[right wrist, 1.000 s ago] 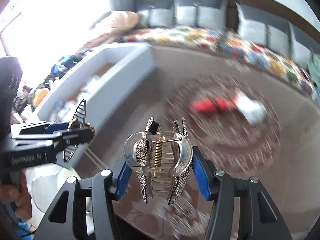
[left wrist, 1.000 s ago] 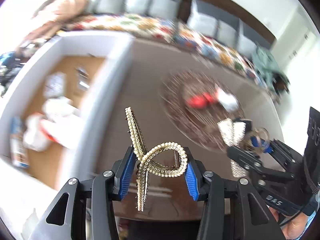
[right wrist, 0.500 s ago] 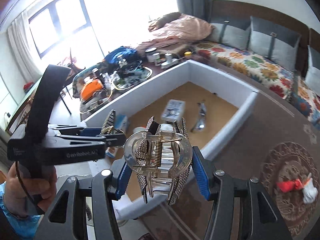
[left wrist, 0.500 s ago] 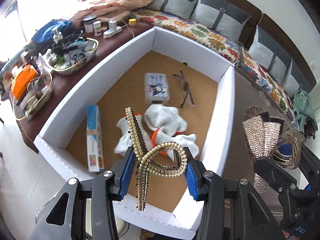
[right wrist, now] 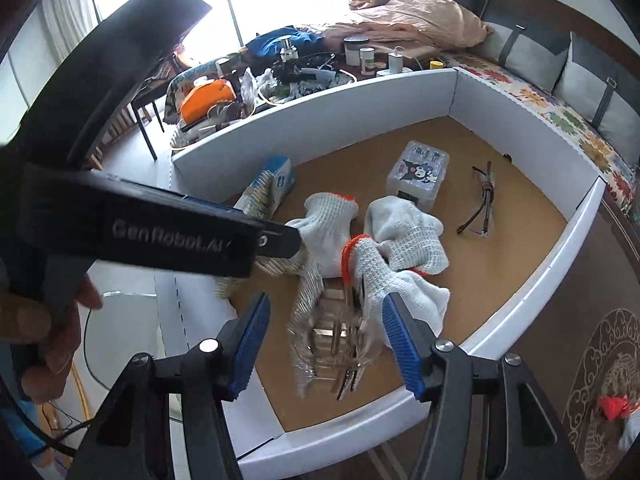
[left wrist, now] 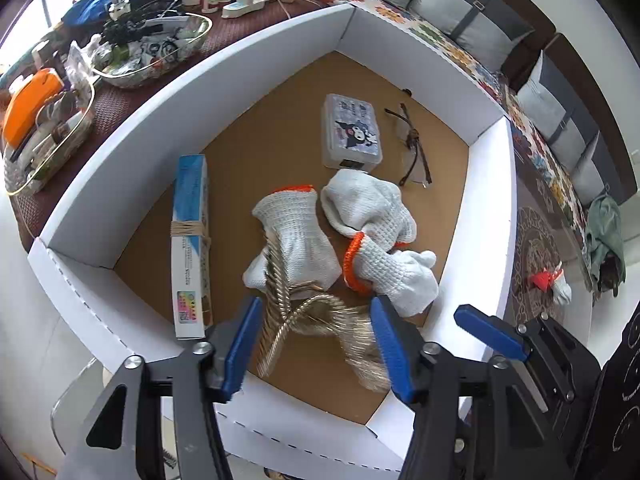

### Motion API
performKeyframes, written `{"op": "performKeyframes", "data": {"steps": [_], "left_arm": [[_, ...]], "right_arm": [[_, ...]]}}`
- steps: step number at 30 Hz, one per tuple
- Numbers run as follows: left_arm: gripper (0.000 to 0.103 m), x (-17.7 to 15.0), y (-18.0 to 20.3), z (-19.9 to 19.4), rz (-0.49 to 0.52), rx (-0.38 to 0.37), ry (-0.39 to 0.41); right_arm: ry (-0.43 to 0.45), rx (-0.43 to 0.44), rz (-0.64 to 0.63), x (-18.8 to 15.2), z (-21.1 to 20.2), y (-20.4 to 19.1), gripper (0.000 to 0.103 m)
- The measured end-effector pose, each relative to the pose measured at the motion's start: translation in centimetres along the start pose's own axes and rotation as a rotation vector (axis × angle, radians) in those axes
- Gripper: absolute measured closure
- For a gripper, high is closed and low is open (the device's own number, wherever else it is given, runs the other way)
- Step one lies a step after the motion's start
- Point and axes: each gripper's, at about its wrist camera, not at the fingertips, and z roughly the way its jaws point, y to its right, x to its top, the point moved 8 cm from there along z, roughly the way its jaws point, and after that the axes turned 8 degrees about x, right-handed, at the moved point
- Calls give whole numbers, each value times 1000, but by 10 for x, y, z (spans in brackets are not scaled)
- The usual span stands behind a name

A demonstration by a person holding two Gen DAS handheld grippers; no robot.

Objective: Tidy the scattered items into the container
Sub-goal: 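Open both tools to drop the hair clips into the tray, then withdraw both open tools from the tray back over the table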

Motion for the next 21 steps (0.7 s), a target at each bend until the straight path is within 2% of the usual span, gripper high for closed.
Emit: {"op": "performKeyframes", "data": {"steps": [2,10,16,21], "left_arm": [[35,1,-5,-5,-16,-3,17],[35,-1,-3,-17,-22,-8,30],[35,-9,20,-32,28,1,58],[35,-20,52,-53,80,-8,90]], "right_arm": [[7,0,-5,1,-2,0,42],[66,-5,29,9,-26,5,42],[100,-5,55,0,-48,6,42],[135,-6,106,-22,-77,15,42]]}}
